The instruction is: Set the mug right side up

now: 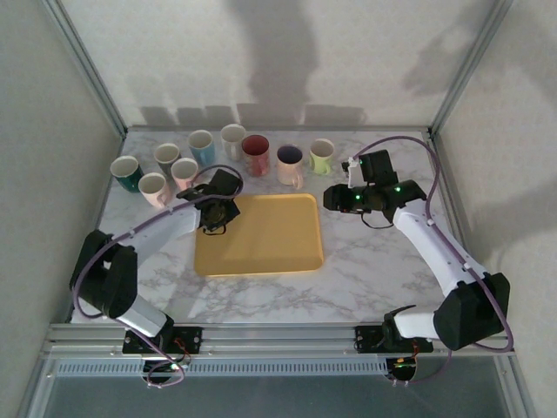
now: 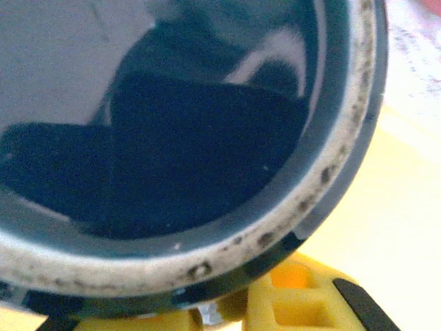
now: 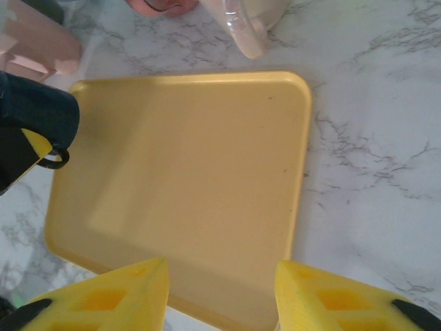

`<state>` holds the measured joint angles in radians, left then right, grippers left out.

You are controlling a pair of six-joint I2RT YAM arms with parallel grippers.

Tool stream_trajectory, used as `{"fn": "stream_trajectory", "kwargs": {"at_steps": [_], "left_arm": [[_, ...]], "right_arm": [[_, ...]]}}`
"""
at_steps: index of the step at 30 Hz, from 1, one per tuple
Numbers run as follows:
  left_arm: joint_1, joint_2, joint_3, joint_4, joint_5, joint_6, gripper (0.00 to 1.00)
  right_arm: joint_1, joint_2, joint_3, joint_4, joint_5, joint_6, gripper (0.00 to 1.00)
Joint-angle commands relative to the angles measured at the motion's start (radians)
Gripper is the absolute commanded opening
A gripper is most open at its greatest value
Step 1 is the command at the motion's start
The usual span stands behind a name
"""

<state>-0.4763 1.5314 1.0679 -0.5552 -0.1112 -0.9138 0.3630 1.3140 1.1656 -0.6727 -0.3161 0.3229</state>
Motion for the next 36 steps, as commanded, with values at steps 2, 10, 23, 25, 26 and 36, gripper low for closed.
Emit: {"fn": "stream_trajectory", "kwargs": {"at_steps": [2, 10, 23, 25, 26, 36], "left_arm": [[-0.003, -0.097, 0.027, 0.011, 0.041, -0.004, 0.0], [-0.004, -0.212, 0.05, 0.101, 0.166, 0.006, 0.0], [-0.004, -0.385, -0.007, 0.443, 0.378, 0.029, 0.0], [-0.005, -0.393, -0.014, 0.496, 0.419, 0.039, 0.0], [-0.004, -0.393, -0.014, 0.52, 0.443, 0.043, 0.0], [-0.015, -0.386, -0.038, 0.665, 0.577, 0.073, 0.0]], "right_arm": [[-0.009, -0.053, -0.022, 0.024, -0.075, 0.067, 0.47], [-0.009, -0.096, -0.026, 0.066, -0.192, 0.16, 0.48], [-0.01, -0.157, -0.109, 0.334, -0.423, 0.453, 0.52], [-0.01, -0.153, -0.141, 0.434, -0.473, 0.529, 0.52], [-0.01, -0.149, -0.156, 0.485, -0.491, 0.565, 0.53], [-0.006, -0.109, -0.287, 1.013, -0.584, 0.912, 0.58]]}}
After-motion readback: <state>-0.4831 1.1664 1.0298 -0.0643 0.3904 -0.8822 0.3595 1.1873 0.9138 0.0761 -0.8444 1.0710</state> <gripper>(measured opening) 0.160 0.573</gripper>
